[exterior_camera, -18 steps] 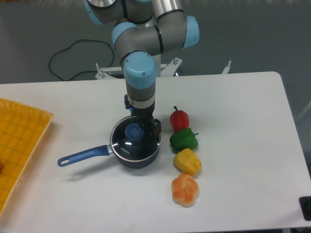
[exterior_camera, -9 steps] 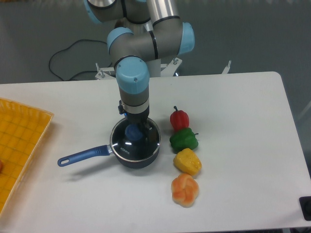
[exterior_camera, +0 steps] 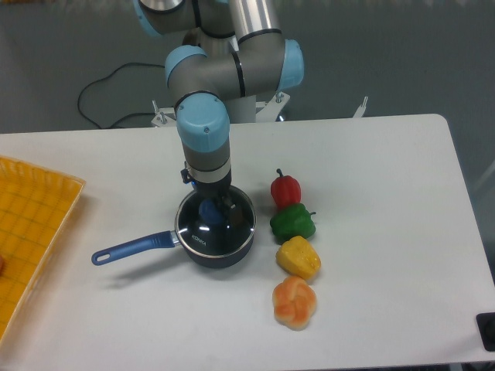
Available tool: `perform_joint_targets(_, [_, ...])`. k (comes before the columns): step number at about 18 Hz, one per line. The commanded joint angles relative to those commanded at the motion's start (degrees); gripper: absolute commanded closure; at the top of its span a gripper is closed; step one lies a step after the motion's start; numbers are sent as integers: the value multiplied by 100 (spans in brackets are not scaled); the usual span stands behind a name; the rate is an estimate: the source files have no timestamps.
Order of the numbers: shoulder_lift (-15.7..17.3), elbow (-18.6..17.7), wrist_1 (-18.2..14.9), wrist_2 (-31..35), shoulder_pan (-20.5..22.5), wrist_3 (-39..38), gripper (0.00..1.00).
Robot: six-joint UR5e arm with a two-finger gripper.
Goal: Open the lid
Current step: 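Close the gripper on the blue knob of the lid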
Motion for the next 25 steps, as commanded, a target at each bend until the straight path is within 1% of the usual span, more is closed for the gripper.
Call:
perform_joint_targets(5, [-35,9,0,0,-9,9,3])
perform_joint_targets(13, [-88,52,0,0,-17,9,3])
perform_joint_targets(14, [-88,61,0,9,-17,9,4])
perform_joint_targets(15, [-88,61,0,9,-17,0,6])
perform_joint_targets(19, [-105,105,0,9,-79,-9,7])
perform_joint_targets(21, [-175,175,0,52,-96,-166,8])
perform_joint_targets(23, [-228,220,0,193,-228,-220,10])
perform_joint_targets(25, [-237,220,0,202,-246,-220,11])
